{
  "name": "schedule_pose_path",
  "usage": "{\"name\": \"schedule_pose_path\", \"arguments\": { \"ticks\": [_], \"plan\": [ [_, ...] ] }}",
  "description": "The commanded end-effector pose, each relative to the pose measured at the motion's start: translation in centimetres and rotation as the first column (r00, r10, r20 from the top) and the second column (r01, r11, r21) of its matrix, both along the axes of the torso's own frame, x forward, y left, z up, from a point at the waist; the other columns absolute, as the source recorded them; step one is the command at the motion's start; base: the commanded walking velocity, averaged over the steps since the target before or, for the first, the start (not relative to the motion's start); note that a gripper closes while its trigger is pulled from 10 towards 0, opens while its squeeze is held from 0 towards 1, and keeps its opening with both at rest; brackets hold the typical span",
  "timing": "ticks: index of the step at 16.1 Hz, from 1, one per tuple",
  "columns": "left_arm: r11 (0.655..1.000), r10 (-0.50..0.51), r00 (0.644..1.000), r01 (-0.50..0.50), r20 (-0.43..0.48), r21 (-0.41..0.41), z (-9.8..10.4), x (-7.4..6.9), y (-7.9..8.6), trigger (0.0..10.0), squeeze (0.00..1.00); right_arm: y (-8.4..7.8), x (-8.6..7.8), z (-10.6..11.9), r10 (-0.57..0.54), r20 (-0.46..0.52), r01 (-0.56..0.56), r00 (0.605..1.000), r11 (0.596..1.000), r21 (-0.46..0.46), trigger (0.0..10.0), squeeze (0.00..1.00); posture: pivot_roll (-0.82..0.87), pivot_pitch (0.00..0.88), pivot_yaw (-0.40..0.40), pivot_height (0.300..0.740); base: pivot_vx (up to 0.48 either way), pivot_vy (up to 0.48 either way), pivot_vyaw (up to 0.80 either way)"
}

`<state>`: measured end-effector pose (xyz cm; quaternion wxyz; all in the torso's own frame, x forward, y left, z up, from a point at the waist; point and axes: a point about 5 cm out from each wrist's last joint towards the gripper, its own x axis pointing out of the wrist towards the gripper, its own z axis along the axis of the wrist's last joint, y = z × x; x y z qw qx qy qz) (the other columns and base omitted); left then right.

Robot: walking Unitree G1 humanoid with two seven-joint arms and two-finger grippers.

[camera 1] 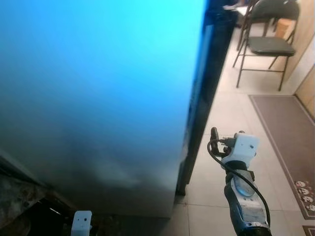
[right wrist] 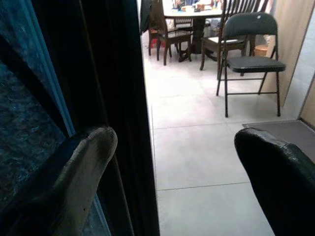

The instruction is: Restocking fridge

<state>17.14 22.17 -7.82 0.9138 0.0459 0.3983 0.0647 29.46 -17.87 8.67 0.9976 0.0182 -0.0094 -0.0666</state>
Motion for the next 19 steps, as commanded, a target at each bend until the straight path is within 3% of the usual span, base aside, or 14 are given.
{"name": "schedule_pose_path", "arguments": {
  "ticks": [1,4,16,19],
  "plan": [
    [1.0,-0.001,1.0,0.001,0.0,0.007,0.0,-0.2,0.4,10.0,0.0,0.3,0.0,0.4,0.01,0.01,-0.01,1.0,1.0,0.002,10.0,0.0,-0.06,0.017,0.061,0.74,0.266,0.0,0.0],
    [1.0,-0.002,1.0,0.002,0.0,0.007,0.0,-0.2,0.4,10.0,0.0,0.2,0.0,0.4,0.008,0.01,-0.008,1.0,1.0,0.002,10.0,0.0,-0.06,0.018,0.061,0.74,0.27,0.0,0.0],
    [1.0,-0.003,1.0,0.003,0.0,0.008,-0.1,-0.6,0.4,10.0,0.0,0.4,-1.6,0.5,0.031,0.019,-0.031,0.999,0.999,-0.037,10.0,0.0,-0.06,0.025,0.062,0.74,0.0,0.0,0.0],
    [1.0,-0.007,1.0,0.007,0.004,0.01,0.0,-0.4,0.4,10.0,0.0,0.6,-0.6,0.8,0.089,0.012,-0.088,0.996,0.994,-0.065,10.0,0.0,-0.06,0.026,0.065,0.74,0.0,0.0,0.0]
  ]
}}
